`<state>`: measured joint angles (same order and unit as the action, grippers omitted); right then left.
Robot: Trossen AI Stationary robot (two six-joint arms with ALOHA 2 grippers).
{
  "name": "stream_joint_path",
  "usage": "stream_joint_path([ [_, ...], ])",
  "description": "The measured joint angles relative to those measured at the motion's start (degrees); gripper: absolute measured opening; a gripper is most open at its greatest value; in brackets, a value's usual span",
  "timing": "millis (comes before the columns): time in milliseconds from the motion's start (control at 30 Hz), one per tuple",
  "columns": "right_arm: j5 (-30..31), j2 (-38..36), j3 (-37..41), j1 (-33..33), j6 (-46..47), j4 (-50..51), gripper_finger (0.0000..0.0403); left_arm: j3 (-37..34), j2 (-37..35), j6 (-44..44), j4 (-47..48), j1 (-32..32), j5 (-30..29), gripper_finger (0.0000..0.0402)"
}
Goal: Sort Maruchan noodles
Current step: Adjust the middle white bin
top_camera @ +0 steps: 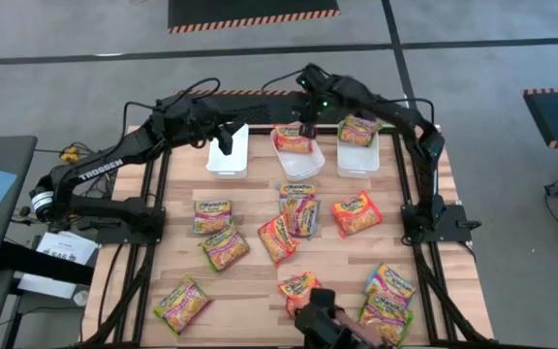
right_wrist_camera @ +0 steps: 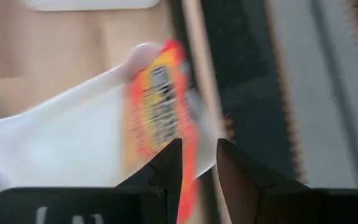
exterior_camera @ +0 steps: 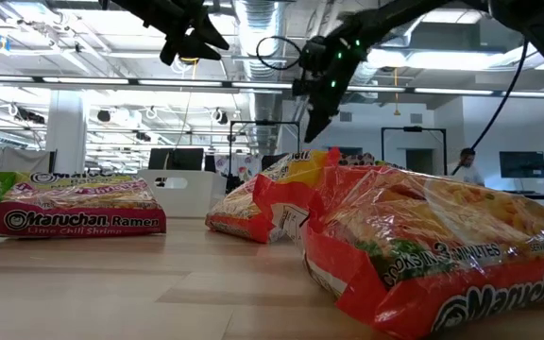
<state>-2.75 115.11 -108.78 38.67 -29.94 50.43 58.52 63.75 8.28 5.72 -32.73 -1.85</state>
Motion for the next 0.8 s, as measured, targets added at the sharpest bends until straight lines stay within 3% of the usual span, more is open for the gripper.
stream_joint_path([
  [133, -3.7, -0.2, -4.1, -1.0, 5.7, 12.2, 0.0124, 0.0, 0.0, 0.4, 0.0, 0.0, -0.1, 0.0162],
  [367, -17.0, -0.1, -5.4, -3.4, 13.6, 23.9, 0.0122, 0.0, -0.3, 0.4, 0.0, -0.4, 0.0, 0.0162],
  [600, -17.9, 0.5, -5.3, -9.0, 18.9, 25.5, 0.0121, 0.0, -1.2, -0.2, -0.1, -2.2, -0.1, 0.0162],
  [800, -13.8, 2.4, -4.9, -13.2, 24.9, 24.2, 0.0121, 0.0, -1.7, -0.5, 0.0, -3.0, 1.8, 0.0162],
])
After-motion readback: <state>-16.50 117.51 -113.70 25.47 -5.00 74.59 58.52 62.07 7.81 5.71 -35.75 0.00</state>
